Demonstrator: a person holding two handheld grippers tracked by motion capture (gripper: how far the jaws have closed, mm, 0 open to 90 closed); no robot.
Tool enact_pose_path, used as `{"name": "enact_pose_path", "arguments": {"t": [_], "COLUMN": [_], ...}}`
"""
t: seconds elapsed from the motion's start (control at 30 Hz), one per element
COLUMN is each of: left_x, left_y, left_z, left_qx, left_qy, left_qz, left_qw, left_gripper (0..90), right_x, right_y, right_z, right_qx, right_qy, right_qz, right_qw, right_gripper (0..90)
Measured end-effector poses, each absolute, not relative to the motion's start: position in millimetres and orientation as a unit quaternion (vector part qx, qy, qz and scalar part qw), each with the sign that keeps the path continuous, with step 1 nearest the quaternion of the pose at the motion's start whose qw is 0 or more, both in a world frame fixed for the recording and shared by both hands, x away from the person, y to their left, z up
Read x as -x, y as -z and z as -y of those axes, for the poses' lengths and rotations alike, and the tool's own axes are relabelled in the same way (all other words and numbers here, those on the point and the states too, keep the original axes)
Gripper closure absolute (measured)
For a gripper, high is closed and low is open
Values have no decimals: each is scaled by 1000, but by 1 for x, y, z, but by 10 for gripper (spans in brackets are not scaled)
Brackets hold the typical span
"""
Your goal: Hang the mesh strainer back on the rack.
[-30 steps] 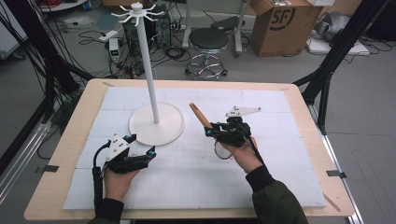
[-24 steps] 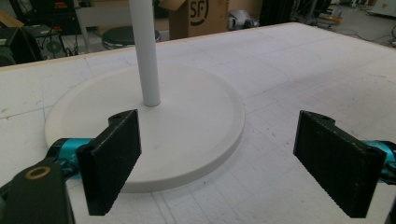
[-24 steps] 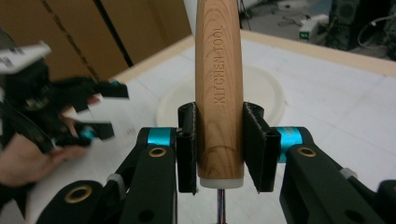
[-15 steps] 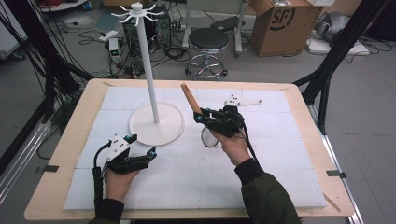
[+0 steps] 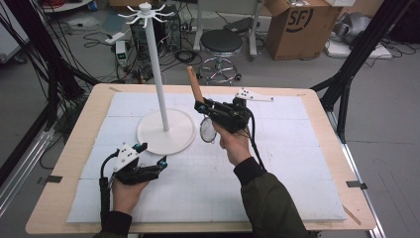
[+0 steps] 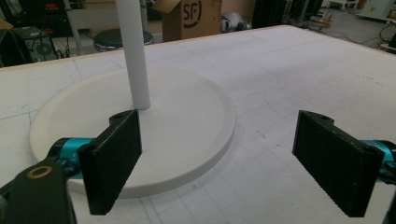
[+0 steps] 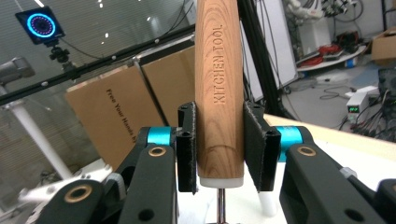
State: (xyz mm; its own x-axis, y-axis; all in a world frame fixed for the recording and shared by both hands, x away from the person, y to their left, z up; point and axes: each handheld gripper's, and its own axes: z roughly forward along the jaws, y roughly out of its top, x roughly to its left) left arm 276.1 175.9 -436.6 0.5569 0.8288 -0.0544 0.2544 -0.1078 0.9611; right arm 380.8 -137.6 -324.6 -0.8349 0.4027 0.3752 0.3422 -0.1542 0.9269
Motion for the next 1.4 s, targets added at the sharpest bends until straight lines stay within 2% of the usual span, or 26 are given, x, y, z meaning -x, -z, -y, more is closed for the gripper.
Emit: {"name": "enact_pose_path", "arguments": {"t": [0.3, 0.67, 1.4], "left_x": [-276, -276, -276], "left_y": [437, 437, 437], "left_z": [-175, -176, -176], "left_qx": [-697, -695, -698], "left_qy": [-262, -261, -260], "left_qz": [-390, -393, -391], "left_qw": [543, 543, 541], "left_gripper": [161, 163, 162], "right_x": [-387, -394, -408], "right_y": [290, 256, 234], "right_z": [121, 101, 82], "right_qx": [-253, -233, -234], "right_qy": [-740, -762, -761], "right_qz": [-622, -602, -604], "right_qw": [44, 49, 33], "right_gripper": [688, 688, 688]}}
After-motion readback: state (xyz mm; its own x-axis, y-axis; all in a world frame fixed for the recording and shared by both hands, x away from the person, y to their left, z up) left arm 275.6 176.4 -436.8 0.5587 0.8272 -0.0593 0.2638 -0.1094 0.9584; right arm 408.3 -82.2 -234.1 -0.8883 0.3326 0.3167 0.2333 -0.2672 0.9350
